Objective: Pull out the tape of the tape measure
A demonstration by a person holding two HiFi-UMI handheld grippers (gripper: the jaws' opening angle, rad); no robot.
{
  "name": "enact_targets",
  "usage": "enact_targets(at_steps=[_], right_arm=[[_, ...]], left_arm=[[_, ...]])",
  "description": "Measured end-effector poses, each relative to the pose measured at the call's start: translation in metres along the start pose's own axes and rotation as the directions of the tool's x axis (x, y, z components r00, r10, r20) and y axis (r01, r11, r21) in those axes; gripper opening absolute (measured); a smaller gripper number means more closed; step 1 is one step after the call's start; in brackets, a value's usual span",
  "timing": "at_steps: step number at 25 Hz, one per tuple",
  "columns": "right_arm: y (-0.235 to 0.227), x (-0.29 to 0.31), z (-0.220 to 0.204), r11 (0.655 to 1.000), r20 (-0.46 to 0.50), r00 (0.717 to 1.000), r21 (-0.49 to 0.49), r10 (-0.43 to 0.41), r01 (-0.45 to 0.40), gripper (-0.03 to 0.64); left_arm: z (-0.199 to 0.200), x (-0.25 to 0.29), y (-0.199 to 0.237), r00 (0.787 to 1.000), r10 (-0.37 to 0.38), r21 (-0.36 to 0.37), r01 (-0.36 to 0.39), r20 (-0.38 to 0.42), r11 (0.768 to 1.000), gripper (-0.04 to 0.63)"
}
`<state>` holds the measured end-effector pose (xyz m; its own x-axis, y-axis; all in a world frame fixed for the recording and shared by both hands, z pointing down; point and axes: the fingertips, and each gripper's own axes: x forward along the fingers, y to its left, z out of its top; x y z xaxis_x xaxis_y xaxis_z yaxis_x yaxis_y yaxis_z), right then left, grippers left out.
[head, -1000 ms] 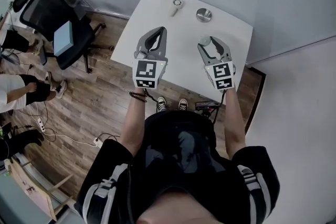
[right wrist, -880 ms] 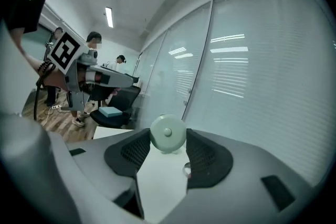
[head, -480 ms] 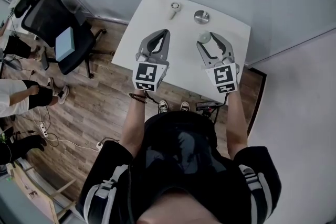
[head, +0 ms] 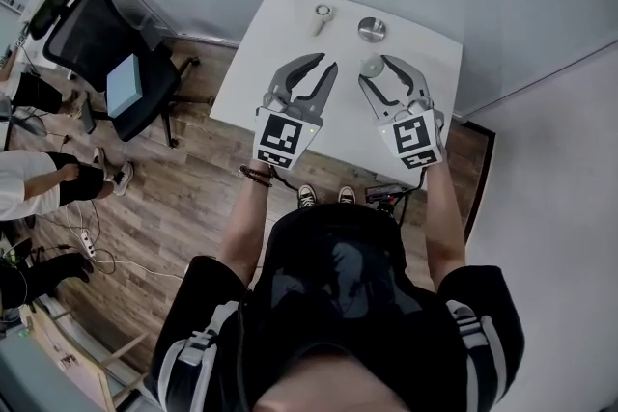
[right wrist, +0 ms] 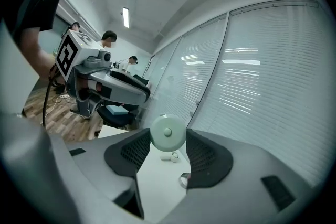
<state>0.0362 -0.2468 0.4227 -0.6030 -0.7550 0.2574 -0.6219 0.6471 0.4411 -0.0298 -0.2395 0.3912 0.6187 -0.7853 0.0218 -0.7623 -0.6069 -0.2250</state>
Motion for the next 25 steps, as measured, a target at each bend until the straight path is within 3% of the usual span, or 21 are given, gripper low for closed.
enact_targets(at_steps=[12,19,25], right_arm=[[0.012,0.0,0.006,0.991,-0.035,0.998,-0.118,0.051,-0.055,0.218],[0.013,-0.004,0.008,0.957,-0.058,0.998,-0.284,0.035,-0.05,0.216],[0.019,-0.005,0.009,0.942,-0.067,0.997,-0.329,0.049,-0.068,0.216]], left_arm=[[-0.002,0.016,-0.037,0.984,-0.174,0.138,0.179,-0.044,0.974,0.081],[-0.005,0.015,-0.045,0.965,-0.253,0.122,0.26,-0.07,0.958,0.041],[-0.007,0.013,-0.041,0.963,-0.259,0.117,0.266,-0.078,0.957,0.016]])
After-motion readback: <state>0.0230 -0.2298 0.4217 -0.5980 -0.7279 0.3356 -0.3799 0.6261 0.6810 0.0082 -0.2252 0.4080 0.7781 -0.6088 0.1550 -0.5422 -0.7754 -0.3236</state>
